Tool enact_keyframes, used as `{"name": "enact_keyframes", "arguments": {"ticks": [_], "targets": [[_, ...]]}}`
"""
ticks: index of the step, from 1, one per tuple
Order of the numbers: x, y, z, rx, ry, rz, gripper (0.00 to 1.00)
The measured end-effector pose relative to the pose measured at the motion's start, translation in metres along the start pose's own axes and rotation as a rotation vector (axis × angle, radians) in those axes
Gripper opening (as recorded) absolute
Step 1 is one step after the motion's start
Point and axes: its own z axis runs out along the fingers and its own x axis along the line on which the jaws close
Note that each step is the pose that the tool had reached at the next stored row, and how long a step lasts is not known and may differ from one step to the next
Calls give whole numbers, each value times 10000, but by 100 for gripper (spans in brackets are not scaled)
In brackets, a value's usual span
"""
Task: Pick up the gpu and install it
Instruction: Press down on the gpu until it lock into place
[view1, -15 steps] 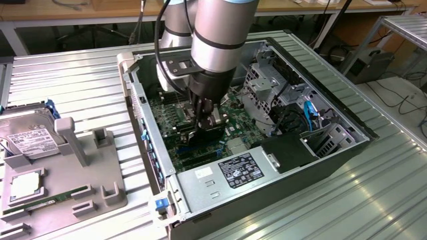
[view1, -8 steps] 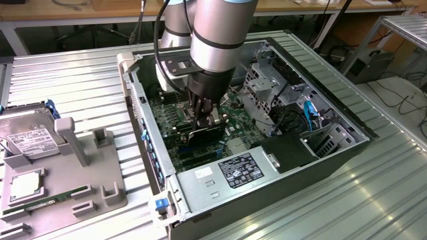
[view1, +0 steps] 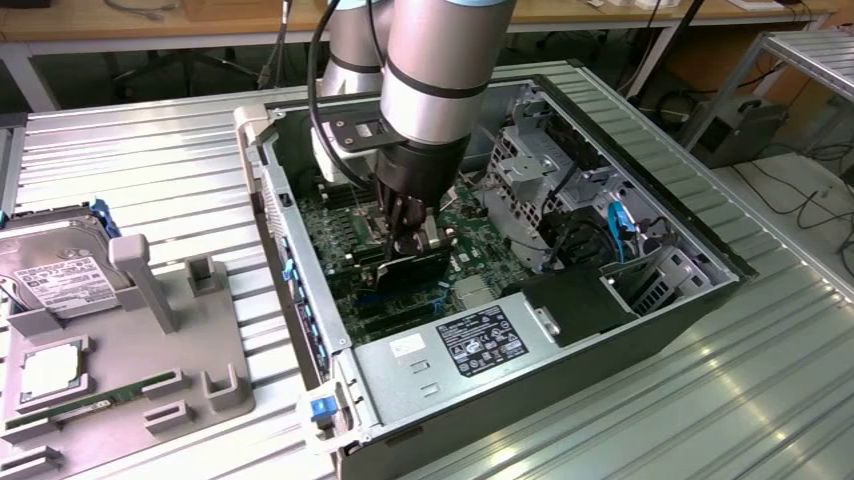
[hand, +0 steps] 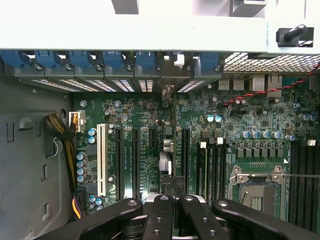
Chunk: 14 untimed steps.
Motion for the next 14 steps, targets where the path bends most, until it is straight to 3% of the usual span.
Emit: {"name": "enact_keyframes", "arguments": {"ticks": [6, 7, 11, 12, 13, 14], "targets": [[-17, 20, 24, 8, -1, 9, 11], [-45, 56, 71, 40, -1, 18, 11], [-37, 68, 185, 207, 3, 11, 11], [-41, 71, 64, 209, -31, 11, 11], [-48, 75, -117, 211, -118, 9, 11], [-48, 75, -118, 209, -122, 9, 11]]}}
